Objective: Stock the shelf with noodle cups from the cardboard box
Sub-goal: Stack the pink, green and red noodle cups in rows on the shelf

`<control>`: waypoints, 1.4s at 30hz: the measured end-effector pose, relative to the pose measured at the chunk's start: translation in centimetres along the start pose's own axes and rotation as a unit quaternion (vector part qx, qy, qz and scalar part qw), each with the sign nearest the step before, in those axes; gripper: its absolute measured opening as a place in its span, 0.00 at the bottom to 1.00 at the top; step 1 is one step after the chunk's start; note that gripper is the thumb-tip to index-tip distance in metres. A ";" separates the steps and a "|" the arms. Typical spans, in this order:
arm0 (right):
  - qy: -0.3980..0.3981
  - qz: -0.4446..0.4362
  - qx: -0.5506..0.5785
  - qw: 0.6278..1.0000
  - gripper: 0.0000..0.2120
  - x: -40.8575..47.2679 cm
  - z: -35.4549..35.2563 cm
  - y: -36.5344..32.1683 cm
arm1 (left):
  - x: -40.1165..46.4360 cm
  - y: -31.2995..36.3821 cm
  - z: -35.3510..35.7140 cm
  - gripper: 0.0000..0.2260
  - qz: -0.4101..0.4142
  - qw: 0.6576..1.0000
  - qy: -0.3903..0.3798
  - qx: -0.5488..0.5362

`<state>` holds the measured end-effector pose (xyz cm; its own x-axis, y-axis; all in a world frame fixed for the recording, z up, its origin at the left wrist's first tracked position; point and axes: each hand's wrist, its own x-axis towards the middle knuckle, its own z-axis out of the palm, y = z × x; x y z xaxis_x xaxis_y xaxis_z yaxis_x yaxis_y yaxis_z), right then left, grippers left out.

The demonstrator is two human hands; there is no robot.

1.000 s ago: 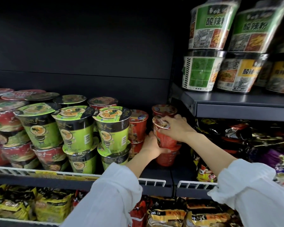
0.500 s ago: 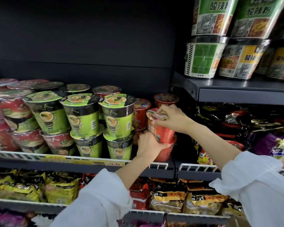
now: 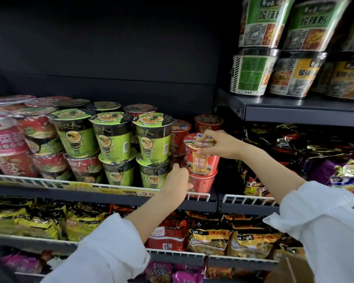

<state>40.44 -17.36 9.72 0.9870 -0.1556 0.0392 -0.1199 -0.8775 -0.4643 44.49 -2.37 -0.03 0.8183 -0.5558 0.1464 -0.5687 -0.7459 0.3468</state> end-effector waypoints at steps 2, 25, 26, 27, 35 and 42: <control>0.028 0.015 0.015 0.999 0.22 -0.3 0.7 0.4 | -0.1 -0.5 -0.4 0.13 0.037 0.998 -0.006 0.049; 0.074 0.029 0.024 0.997 0.37 0.0 1.7 -0.4 | 0.8 -3.1 -1.9 0.10 0.261 0.947 0.068 0.172; 0.071 0.026 0.029 0.997 0.36 -0.1 1.8 -0.5 | 0.7 -2.9 -2.1 0.09 0.259 0.947 0.071 0.174; 0.068 0.022 0.030 0.997 0.36 -0.2 1.8 -0.6 | 0.6 -2.8 -2.1 0.09 0.261 0.946 0.075 0.176; 0.071 0.008 0.085 0.994 0.33 -1.0 2.9 -0.9 | -0.1 -2.4 -2.7 0.09 0.258 0.941 0.132 0.176; 0.099 -0.012 0.174 0.980 0.28 -0.5 3.1 -0.4 | -0.3 -0.8 -5.1 0.07 0.331 0.893 0.297 0.066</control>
<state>40.32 -15.53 7.13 0.9447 -0.2527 0.2089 -0.0199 -0.6802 -0.7328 45.13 0.31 4.37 0.1772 -0.6279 0.7578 -0.9176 -0.3838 -0.1035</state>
